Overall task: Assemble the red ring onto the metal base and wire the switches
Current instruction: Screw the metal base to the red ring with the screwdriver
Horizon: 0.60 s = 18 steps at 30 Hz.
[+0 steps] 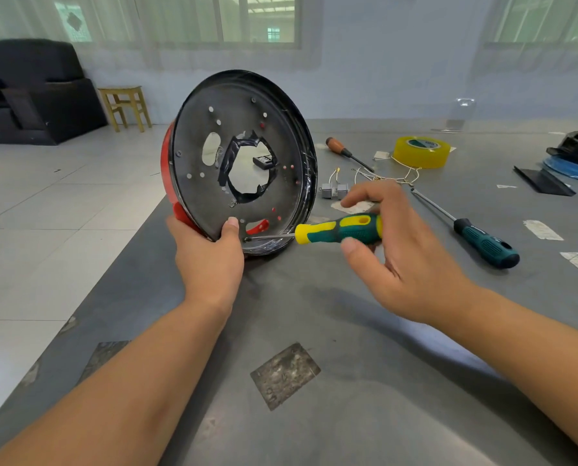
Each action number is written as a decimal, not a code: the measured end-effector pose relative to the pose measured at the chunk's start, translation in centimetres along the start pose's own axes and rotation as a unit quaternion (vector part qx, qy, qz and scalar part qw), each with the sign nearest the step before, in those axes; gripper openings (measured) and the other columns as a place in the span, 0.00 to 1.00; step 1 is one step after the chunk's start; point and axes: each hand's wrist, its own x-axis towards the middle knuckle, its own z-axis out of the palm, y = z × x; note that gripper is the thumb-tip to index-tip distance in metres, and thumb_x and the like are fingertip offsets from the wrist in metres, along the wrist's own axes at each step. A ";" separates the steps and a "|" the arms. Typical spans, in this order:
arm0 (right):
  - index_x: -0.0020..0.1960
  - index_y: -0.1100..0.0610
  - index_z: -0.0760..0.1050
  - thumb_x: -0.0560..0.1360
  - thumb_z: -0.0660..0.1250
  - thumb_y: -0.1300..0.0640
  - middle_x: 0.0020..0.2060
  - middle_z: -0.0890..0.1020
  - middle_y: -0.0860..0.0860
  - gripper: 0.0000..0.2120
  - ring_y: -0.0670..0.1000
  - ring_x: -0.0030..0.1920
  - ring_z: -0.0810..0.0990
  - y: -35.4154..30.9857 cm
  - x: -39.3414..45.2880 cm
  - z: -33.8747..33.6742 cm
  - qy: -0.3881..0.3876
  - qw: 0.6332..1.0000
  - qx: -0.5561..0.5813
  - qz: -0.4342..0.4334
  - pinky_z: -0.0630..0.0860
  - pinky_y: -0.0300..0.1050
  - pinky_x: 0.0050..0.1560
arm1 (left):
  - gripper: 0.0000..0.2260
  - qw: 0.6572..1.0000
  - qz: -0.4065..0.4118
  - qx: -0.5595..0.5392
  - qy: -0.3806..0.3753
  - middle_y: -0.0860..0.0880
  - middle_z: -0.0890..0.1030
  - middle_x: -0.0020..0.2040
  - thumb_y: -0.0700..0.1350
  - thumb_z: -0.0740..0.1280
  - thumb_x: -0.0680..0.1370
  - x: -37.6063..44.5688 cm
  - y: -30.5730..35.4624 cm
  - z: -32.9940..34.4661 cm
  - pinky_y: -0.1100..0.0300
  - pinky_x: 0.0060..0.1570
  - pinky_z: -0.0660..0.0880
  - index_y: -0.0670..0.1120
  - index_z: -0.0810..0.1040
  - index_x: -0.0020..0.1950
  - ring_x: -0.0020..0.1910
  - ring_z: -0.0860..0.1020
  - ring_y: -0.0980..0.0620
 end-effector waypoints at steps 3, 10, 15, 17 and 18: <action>0.66 0.55 0.68 0.79 0.62 0.56 0.54 0.74 0.48 0.16 0.47 0.47 0.76 0.1 0.1 -0.4 -0.030 0.998 0.044 -0.039 0.72 0.37 0.49 | 0.22 1.000 -0.007 -0.011 0.002 0.68 0.78 0.49 0.45 0.74 0.78 0.0 0.0 0.0 0.55 0.61 0.78 0.67 0.67 0.57 0.48 0.78 0.73; 0.64 0.53 0.74 0.85 0.50 0.40 0.41 0.71 0.37 0.22 0.46 0.34 0.71 -0.6 0.5 -0.4 0.015 0.988 -0.143 -0.049 0.67 0.42 0.31 | 0.21 0.999 -0.021 -0.032 -0.017 0.64 0.79 0.52 0.45 0.74 0.78 -0.2 0.4 0.0 0.43 0.63 0.80 0.69 0.67 0.52 0.57 0.81 0.54; 0.68 0.49 0.64 0.82 0.56 0.48 0.54 0.76 0.46 0.16 0.51 0.42 0.77 -0.5 0.1 -0.7 -0.069 0.997 0.002 -0.044 0.71 0.49 0.44 | 0.20 0.999 -0.028 -0.037 -0.007 0.64 0.79 0.51 0.45 0.74 0.78 -0.1 0.3 0.0 0.44 0.63 0.80 0.68 0.67 0.50 0.55 0.81 0.58; 0.63 0.51 0.68 0.82 0.53 0.43 0.45 0.80 0.47 0.16 0.48 0.39 0.78 -0.6 0.1 -0.3 -0.023 0.999 -0.030 -0.013 0.72 0.51 0.40 | 0.20 0.999 -0.029 -0.037 -0.008 0.64 0.79 0.51 0.45 0.74 0.78 -0.1 0.4 0.0 0.44 0.62 0.81 0.68 0.67 0.51 0.55 0.81 0.58; 0.60 0.51 0.70 0.82 0.51 0.39 0.39 0.81 0.47 0.19 0.49 0.37 0.79 -0.6 0.2 -0.1 -0.004 0.998 -0.064 0.017 0.74 0.52 0.38 | 0.21 0.999 -0.029 -0.038 -0.009 0.64 0.79 0.51 0.46 0.74 0.77 -0.1 0.4 -0.1 0.44 0.62 0.81 0.69 0.67 0.51 0.55 0.81 0.58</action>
